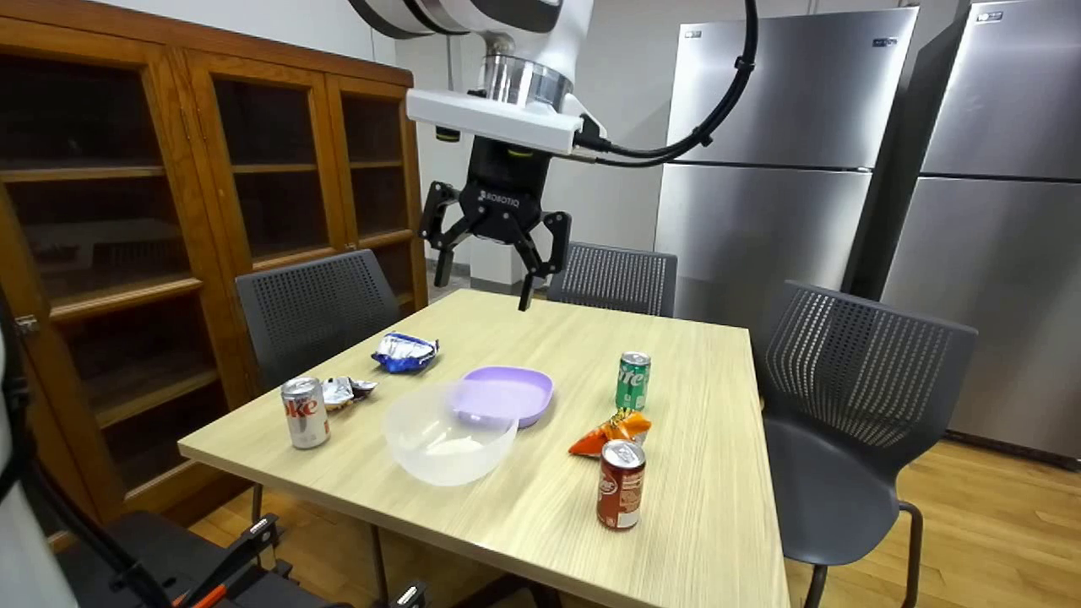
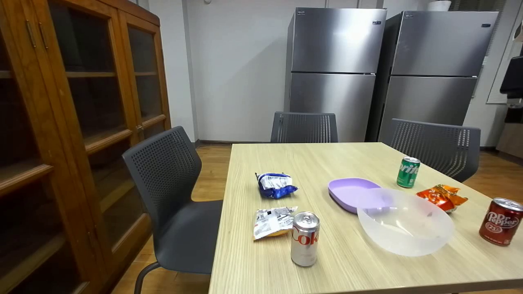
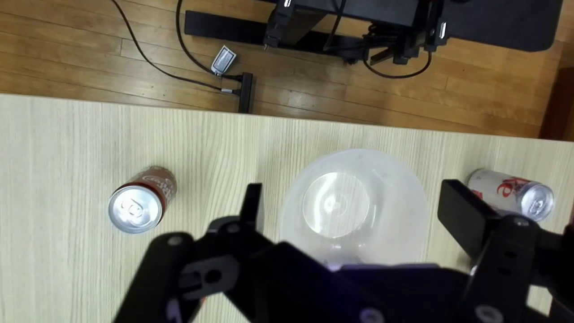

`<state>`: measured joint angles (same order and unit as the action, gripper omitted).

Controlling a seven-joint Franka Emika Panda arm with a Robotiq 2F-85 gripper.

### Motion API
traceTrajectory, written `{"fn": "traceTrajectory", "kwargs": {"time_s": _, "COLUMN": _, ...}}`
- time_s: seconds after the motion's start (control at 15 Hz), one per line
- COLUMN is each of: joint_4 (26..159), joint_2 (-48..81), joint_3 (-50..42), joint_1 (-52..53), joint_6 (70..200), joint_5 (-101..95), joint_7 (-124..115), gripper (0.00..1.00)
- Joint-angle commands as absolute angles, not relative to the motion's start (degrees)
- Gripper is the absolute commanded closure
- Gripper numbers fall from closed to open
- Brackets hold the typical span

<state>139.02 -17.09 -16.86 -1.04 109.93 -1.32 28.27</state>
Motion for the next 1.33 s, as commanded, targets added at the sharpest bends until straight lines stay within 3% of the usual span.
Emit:
{"fn": "traceTrajectory", "kwargs": {"time_s": 0.0, "joint_4": 136.1, "joint_2": -12.8, "joint_3": -15.9, "joint_1": -2.8, "joint_6": 114.1, "joint_5": 0.8, "joint_7": 29.1, "gripper": 0.00}}
{"fn": "traceTrajectory", "kwargs": {"time_s": 1.27, "joint_4": 108.5, "joint_2": 16.9, "joint_3": -10.4, "joint_1": -8.7, "joint_6": 124.0, "joint_5": 7.7, "joint_7": 21.8, "gripper": 0.00}}
